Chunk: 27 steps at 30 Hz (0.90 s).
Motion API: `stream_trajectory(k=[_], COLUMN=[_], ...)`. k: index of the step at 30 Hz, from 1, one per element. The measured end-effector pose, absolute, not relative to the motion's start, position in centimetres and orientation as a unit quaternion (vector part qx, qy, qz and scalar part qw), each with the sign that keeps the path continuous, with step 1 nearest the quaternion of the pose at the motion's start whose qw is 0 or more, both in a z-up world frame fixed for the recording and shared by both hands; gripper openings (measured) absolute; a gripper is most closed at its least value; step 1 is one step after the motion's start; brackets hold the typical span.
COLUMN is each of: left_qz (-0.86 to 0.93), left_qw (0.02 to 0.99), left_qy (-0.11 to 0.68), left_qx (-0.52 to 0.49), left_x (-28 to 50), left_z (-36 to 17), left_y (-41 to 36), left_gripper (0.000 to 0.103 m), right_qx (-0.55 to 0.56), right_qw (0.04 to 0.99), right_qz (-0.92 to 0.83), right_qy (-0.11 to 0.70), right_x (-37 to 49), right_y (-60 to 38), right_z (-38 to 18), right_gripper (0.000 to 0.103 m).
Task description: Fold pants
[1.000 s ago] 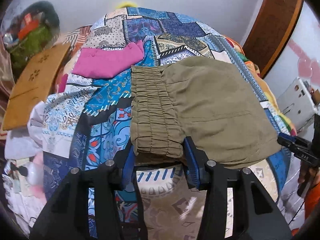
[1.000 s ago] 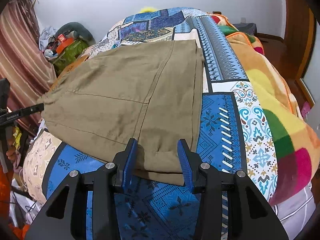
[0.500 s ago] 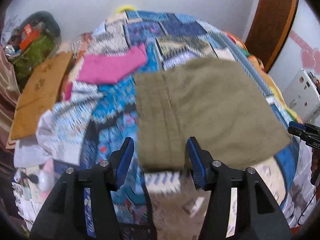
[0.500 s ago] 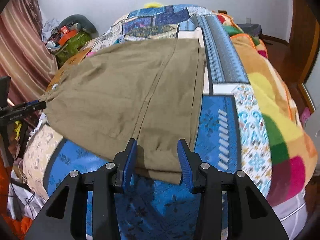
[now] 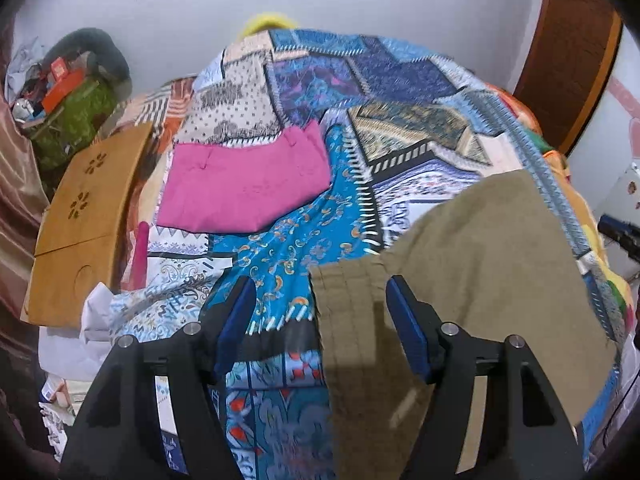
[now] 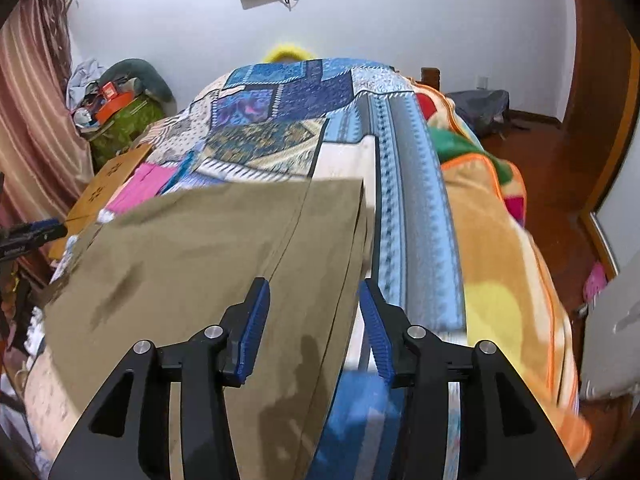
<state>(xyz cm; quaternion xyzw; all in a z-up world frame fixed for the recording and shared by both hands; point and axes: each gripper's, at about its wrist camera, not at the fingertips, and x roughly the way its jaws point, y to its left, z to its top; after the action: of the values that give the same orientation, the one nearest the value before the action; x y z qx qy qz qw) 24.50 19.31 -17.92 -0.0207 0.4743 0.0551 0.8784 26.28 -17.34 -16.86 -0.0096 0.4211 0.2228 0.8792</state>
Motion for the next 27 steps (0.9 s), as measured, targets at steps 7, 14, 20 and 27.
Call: stream_trajectory(k=[7,14,20,27], left_qz=[0.025,0.007,0.058,0.088], left_qw=[0.869,0.866,0.872,0.87], left_qy=[0.493,0.499,0.484,0.483], left_qx=[-0.024,-0.036,-0.039,-0.046], left_x=[26.8,28.0,27.8,27.1], left_z=[-20.2,-21.3,-21.9,-20.7], left_y=[19.3,19.5,20.2,20.6], left_gripper=[0.067,0.068,0.069,0.068], right_qx=[-0.009,-0.005,-0.082,-0.146], right_qw=[0.873,0.856,0.855,0.856], right_qz=[0.22,0.214,0.204,0.168], right_qy=[0.434,0.471,0.469,0.467], right_x=[33.4,38.4,38.0,36.9], right_y=[-15.6,-13.6,-11.7,-10.2], right_z=[-19.5,-22.7,-24.5,-23.8], right_gripper=[0.045,0.034,0.014,0.014])
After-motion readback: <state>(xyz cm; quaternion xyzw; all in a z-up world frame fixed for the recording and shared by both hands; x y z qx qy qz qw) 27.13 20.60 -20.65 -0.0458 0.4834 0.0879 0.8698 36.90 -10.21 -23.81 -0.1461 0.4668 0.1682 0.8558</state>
